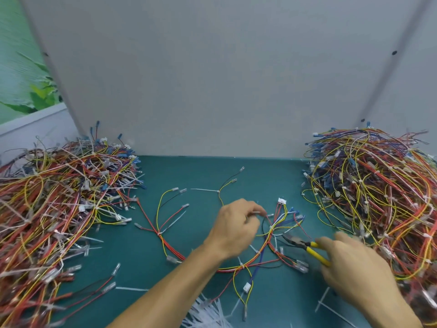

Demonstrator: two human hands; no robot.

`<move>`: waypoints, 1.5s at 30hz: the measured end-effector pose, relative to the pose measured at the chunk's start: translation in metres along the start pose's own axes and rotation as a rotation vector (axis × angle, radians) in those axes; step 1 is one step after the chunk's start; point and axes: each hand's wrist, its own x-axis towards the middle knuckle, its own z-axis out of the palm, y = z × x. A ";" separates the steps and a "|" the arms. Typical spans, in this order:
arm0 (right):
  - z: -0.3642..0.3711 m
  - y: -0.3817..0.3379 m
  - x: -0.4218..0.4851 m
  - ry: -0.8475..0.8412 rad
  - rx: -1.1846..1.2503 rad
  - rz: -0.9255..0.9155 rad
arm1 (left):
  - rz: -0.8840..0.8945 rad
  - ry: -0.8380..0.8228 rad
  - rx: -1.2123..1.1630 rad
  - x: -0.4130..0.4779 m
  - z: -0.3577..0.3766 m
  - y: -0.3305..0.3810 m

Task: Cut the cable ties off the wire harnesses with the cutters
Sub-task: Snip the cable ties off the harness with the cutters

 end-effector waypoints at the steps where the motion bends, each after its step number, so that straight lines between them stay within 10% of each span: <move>1: 0.002 -0.001 -0.006 0.000 -0.009 -0.012 | 0.015 -0.029 0.012 -0.004 0.003 -0.001; 8: 0.009 -0.016 -0.031 -0.003 -0.084 -0.004 | -0.042 -0.254 0.082 -0.010 0.031 -0.013; 45: 0.009 -0.039 -0.033 -0.125 0.025 0.154 | -0.158 -0.225 -0.029 0.006 0.052 -0.029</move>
